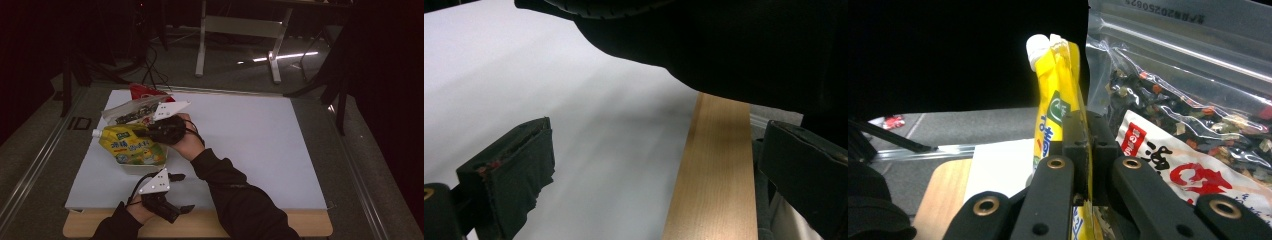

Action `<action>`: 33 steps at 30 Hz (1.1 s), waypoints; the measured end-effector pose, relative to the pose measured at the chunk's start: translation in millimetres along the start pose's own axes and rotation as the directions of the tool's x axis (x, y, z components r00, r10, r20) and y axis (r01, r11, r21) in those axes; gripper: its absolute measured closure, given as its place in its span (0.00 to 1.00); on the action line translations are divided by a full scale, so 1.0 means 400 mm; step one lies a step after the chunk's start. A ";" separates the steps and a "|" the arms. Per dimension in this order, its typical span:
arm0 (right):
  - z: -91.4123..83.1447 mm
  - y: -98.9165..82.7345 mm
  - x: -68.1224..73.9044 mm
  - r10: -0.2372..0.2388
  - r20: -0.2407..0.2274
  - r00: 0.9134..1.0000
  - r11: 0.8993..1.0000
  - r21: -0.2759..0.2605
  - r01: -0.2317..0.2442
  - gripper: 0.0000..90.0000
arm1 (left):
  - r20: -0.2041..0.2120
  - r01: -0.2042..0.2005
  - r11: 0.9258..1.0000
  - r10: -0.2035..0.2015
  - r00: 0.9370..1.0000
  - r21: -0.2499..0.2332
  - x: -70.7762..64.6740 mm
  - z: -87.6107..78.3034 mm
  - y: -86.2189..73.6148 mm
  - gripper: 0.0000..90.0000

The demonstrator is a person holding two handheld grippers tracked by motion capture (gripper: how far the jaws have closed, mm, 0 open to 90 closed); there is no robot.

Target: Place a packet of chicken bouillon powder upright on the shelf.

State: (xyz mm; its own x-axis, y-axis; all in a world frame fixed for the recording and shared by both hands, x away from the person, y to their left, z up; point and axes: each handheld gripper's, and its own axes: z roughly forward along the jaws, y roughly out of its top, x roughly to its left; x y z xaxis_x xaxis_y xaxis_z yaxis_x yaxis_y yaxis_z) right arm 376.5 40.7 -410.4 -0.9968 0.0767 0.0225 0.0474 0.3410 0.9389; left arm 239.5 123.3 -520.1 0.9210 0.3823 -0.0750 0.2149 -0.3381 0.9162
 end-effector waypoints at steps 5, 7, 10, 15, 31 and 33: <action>0.015 0.002 -0.005 0.004 0.045 0.999 1.000 -0.017 -0.003 1.00 | 0.002 -0.008 1.000 0.008 1.000 0.003 -0.004 0.001 0.001 0.03; 0.018 0.001 -0.005 0.004 0.055 0.998 0.999 -0.042 -0.002 1.00 | -0.002 -0.010 1.000 0.010 1.000 0.000 -0.003 -0.003 0.001 0.03; 0.021 -0.009 0.000 0.013 0.076 0.997 0.997 -0.076 -0.007 1.00 | -0.007 -0.005 1.000 0.005 1.000 -0.009 0.000 -0.010 -0.001 0.03; 0.017 -0.032 -0.001 0.057 0.077 0.995 0.991 -0.125 -0.047 1.00 | -0.008 -0.005 1.000 0.005 1.000 -0.002 -0.001 -0.014 -0.006 0.03; 0.006 -0.075 0.003 0.031 0.052 0.998 0.999 -0.023 -0.030 0.85 | -0.006 -0.002 1.000 0.002 1.000 0.001 -0.001 -0.007 -0.008 0.03; 0.003 -0.072 0.009 0.033 0.050 0.998 0.999 0.006 -0.033 0.79 | -0.007 -0.001 1.000 0.001 1.000 0.000 -0.001 -0.007 -0.008 0.03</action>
State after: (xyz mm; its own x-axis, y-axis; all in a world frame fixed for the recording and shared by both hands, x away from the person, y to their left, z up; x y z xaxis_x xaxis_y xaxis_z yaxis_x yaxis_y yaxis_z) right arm 371.8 32.1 -437.7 -0.9902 0.1348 0.0359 0.0808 0.3444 0.9354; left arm 237.4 126.7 -521.7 0.9188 0.3883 -0.0709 0.2137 -0.3383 0.9165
